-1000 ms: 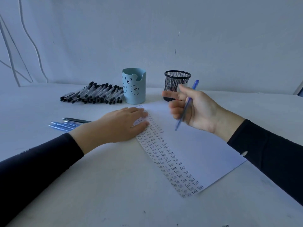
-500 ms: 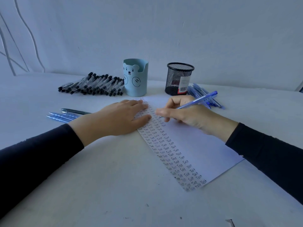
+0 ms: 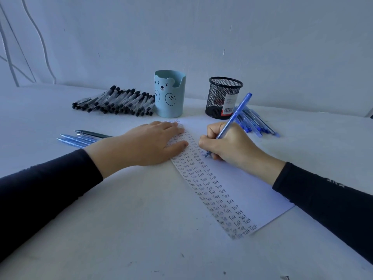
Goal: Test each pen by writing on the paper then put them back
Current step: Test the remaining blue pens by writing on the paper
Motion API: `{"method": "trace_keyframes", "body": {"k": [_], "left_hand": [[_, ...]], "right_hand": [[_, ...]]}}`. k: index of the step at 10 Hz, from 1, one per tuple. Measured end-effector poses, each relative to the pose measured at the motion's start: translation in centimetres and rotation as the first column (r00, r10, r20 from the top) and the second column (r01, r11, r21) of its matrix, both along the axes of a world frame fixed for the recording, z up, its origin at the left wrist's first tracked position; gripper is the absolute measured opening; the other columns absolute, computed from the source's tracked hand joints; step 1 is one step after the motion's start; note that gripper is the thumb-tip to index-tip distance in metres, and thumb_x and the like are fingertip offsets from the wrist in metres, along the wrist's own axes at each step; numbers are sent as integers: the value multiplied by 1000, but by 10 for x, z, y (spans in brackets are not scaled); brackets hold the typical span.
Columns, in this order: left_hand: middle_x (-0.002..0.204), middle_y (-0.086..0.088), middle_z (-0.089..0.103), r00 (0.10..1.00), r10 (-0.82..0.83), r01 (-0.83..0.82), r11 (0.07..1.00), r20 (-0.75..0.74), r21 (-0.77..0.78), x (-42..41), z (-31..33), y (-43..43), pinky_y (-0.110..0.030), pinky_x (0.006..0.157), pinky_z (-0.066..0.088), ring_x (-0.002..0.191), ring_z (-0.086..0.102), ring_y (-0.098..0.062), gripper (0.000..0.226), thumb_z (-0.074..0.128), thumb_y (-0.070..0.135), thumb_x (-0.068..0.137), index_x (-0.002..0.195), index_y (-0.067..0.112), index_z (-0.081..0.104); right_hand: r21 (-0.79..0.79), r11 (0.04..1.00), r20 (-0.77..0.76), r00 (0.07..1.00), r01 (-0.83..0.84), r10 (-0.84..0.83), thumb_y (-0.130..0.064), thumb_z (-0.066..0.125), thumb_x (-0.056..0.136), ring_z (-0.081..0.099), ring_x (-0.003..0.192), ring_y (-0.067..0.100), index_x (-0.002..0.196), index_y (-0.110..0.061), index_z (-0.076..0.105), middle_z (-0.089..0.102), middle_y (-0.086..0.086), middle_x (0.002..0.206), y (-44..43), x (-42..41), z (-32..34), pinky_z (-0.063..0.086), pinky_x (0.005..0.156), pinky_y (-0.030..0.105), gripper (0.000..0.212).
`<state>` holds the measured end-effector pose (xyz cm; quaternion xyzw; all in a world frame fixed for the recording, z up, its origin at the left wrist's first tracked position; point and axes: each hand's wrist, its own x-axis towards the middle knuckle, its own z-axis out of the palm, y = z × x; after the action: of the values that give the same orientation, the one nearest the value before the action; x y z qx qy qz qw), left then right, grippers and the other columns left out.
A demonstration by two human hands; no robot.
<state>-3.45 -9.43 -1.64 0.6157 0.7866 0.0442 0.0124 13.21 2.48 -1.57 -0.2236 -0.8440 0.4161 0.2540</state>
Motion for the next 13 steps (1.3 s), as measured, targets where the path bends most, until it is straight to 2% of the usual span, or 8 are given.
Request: {"method": "trace_keyframes", "body": {"k": [3,4,5,6,7,8,13], "left_hand": [[160,9,18,1000,4,-4,1000,0,-1,1,1,-1,-34,119,19,146,19,-14,65,24,63,94,152,34,23],[160,9,18,1000,3,-3,1000,3,-2,1,1,-1,-34,119,19,146,19,-14,65,25,63,94,152,34,23],[160,10,18,1000,4,-4,1000,3,-4,1,1,-1,-34,119,19,146,19,-14,65,25,63,94,152,34,23],[160,9,19,1000,1,-1,1000,6,-1,1,1,0,-34,119,19,146,20,-15,64,25,63,95,152,34,24],[160,9,19,1000,2,-2,1000,10,-1,1,0,-1,-35,119,19,146,20,-15,64,25,63,94,152,34,23],[160,9,19,1000,2,-2,1000,9,-2,1,0,0,-35,119,18,146,19,-15,65,25,63,94,152,34,23],[160,9,19,1000,3,-3,1000,13,2,0,-1,0,-35,120,18,146,19,-15,64,25,63,95,152,34,24]], "right_hand": [[17,1000,16,1000,0,-1,-9,69,85,49,39,7,54,-13,42,48,0,45,-2,-1,0,42,44,18,41],[-17,1000,7,1000,1,-1,-10,68,85,50,41,9,53,-13,43,52,4,48,-1,0,1,43,45,20,41],[-29,1000,19,1000,-11,12,-10,69,85,50,42,11,53,-13,43,52,1,45,-2,1,1,45,46,20,41],[13,1000,40,999,-11,10,-11,70,84,47,42,14,50,-15,42,50,5,44,-2,1,2,43,44,21,44],[2,1000,31,1000,-5,5,-11,69,84,49,44,16,51,-15,42,54,15,53,-2,1,3,42,44,21,43],[0,1000,22,1000,5,-5,-11,68,84,50,43,12,51,-15,42,54,17,56,-1,2,3,41,43,20,43],[26,1000,8,1000,6,-6,-9,68,83,49,43,15,49,-16,41,51,8,49,-1,2,2,41,43,17,44]]}}
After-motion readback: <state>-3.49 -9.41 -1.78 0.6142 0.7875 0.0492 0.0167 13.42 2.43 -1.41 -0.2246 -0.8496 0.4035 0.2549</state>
